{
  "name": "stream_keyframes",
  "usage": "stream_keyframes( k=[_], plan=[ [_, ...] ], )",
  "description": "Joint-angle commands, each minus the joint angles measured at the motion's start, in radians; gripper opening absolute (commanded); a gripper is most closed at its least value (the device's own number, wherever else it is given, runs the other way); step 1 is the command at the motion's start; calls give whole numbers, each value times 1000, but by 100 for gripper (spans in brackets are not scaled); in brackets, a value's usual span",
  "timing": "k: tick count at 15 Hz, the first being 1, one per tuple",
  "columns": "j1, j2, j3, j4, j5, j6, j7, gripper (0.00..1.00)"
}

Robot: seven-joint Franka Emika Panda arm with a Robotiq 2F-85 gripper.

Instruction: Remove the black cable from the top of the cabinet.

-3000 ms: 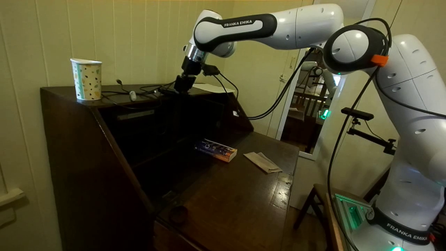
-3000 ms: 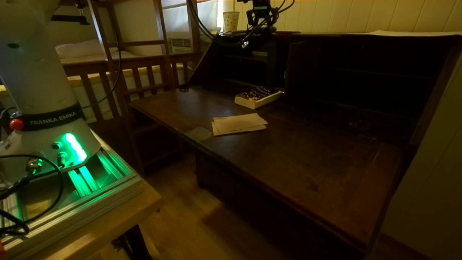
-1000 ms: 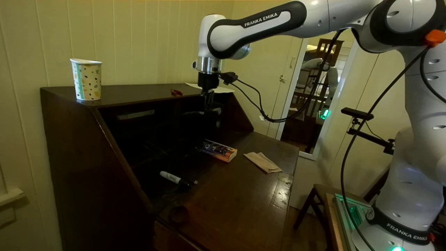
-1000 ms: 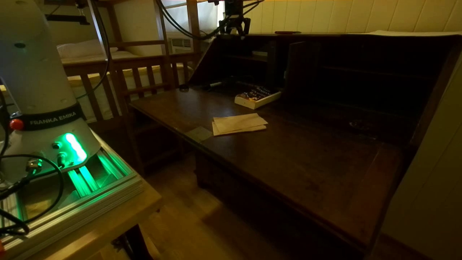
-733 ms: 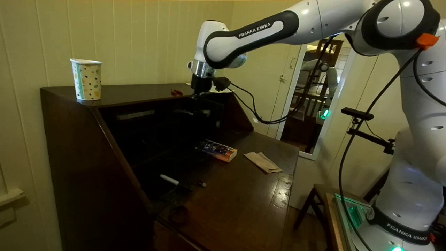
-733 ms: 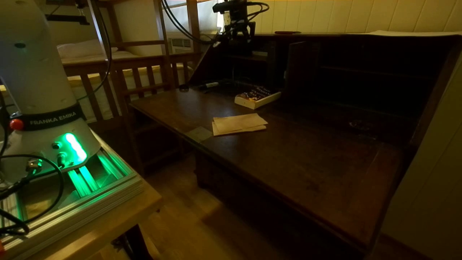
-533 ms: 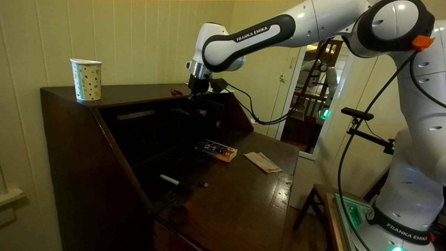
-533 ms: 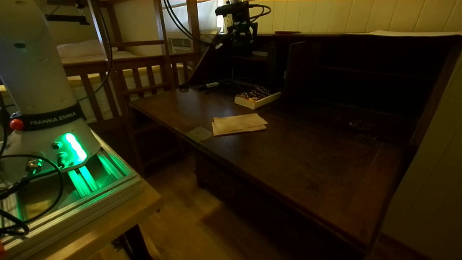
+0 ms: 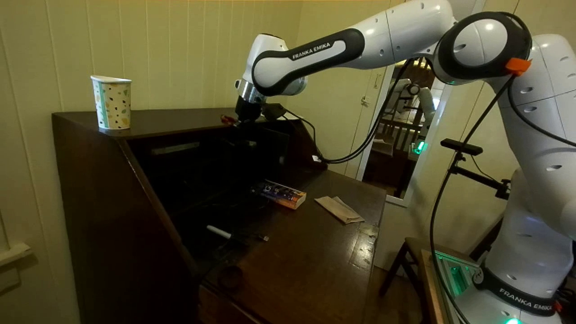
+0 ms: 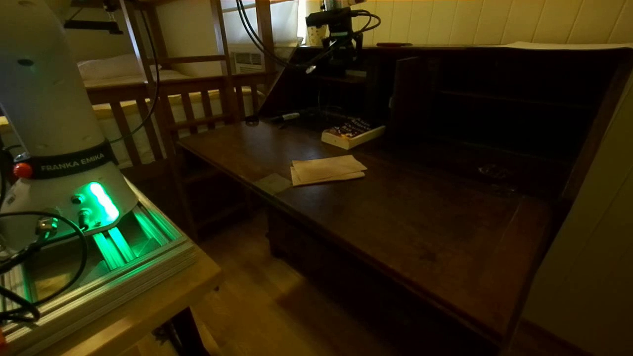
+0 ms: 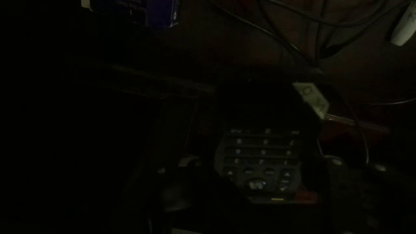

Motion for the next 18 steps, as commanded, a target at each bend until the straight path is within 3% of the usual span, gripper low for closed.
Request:
stream_keyframes(
  k=[1, 8, 18],
  plan=[
    [-5, 107, 7, 154, 18, -22, -7, 36],
    [10, 242, 9, 347, 4, -49, -6, 36],
    [17, 285, -4, 394, 0, -48, 57, 36]
  ],
)
